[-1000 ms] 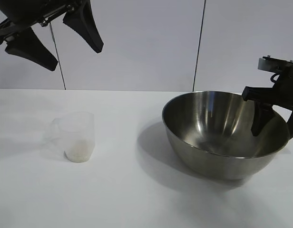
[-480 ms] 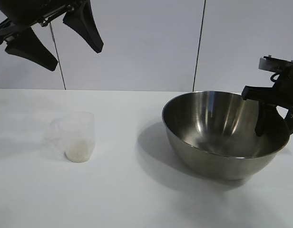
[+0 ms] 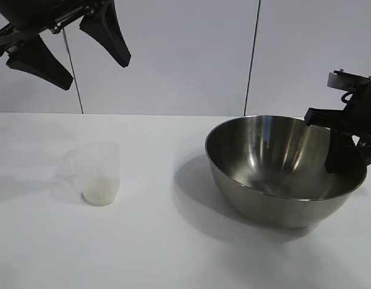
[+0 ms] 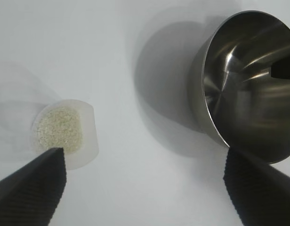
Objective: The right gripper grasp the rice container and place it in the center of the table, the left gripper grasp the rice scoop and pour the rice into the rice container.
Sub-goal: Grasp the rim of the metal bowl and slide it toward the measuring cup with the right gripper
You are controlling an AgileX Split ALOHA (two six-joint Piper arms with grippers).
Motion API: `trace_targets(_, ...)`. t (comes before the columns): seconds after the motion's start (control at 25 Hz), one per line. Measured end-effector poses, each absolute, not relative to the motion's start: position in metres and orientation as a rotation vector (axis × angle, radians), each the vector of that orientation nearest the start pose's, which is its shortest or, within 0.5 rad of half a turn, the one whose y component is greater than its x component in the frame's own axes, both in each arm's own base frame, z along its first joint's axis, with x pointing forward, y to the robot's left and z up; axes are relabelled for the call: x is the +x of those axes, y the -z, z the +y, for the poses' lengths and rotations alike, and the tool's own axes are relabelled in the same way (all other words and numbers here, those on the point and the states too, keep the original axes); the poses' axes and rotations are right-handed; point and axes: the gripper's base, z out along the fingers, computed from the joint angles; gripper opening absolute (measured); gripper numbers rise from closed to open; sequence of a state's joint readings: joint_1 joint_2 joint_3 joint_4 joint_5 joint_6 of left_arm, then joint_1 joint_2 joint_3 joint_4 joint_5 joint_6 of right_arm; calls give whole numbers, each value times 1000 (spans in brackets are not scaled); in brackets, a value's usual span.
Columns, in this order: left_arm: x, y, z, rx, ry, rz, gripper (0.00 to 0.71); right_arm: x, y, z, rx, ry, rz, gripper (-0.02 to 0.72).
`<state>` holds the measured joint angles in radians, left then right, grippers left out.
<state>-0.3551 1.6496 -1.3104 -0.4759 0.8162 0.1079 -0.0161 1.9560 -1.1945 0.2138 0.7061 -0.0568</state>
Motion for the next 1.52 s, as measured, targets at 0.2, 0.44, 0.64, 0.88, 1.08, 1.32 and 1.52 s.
trace_targets(0.2, 321, -287, -152, 298, 653, 2626, 657, 370, -136, 26, 104, -230, 2945, 80)
trace_targets(0.44, 321, -287, -152, 299, 654, 2629, 657, 370, -136, 30, 106, -248, 2945, 20)
trace_targets(0.64, 321, -287, -152, 299, 654, 2629, 657, 369, -137, 31, 102, -262, 2959, 18)
trace_targets(0.88, 321, -287, -152, 299, 654, 2629, 657, 367, -159, 26, 58, -306, 2893, 11)
trace_targets(1.08, 321, -287, -152, 299, 654, 2629, 657, 365, -176, 11, 104, -386, 2851, 11)
trace_targets(1.32, 321, -287, -152, 299, 654, 2630, 657, 363, -177, 13, 85, -473, 2858, 11)
trace_targets(1.52, 320, -287, -152, 301, 654, 2632, 657, 362, -179, 29, 36, -539, 2850, 11)
